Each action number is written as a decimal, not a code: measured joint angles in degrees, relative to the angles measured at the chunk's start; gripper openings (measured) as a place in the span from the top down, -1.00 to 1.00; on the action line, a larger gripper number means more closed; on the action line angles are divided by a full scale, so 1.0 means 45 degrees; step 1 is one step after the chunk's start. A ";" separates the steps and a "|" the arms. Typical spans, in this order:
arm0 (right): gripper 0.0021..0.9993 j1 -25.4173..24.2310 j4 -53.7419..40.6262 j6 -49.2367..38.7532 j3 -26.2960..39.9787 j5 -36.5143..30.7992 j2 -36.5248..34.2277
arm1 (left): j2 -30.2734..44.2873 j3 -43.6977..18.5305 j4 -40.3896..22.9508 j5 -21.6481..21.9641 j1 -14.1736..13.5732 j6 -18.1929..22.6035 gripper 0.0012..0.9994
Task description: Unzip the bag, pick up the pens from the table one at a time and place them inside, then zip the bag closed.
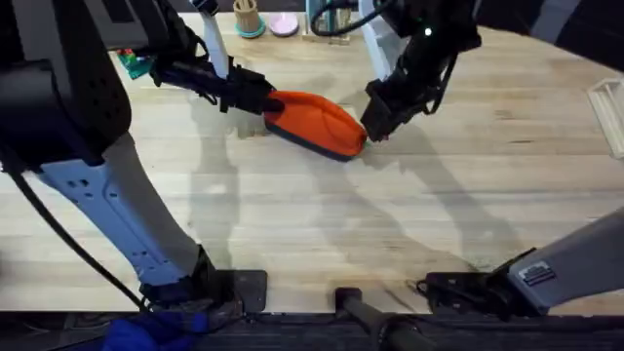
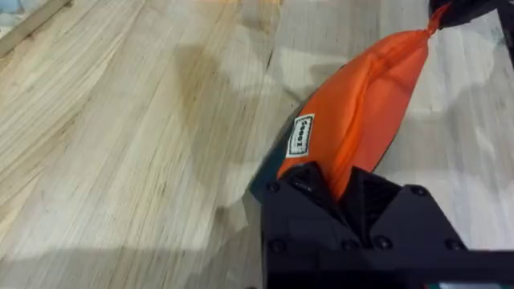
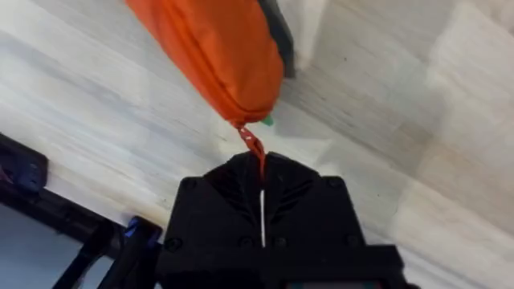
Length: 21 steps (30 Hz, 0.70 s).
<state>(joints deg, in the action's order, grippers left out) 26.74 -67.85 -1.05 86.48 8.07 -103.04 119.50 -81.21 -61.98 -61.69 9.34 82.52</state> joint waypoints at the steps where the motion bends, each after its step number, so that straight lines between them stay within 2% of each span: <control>1: 0.93 -0.0059 0.0012 0.0006 -0.0120 0.0037 0.0001 | 0.0000 0.0000 0.0000 0.0000 0.0000 0.0000 0.93; 21: 0.93 -0.1098 -0.0044 -0.0061 -0.0438 0.0656 0.0073 | 0.0000 0.0000 -0.0044 -0.0015 -0.0024 0.0000 0.93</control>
<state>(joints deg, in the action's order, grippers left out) 21.80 -68.05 -1.32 84.51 11.03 -102.72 119.50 -81.21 -62.17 -61.76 9.23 82.52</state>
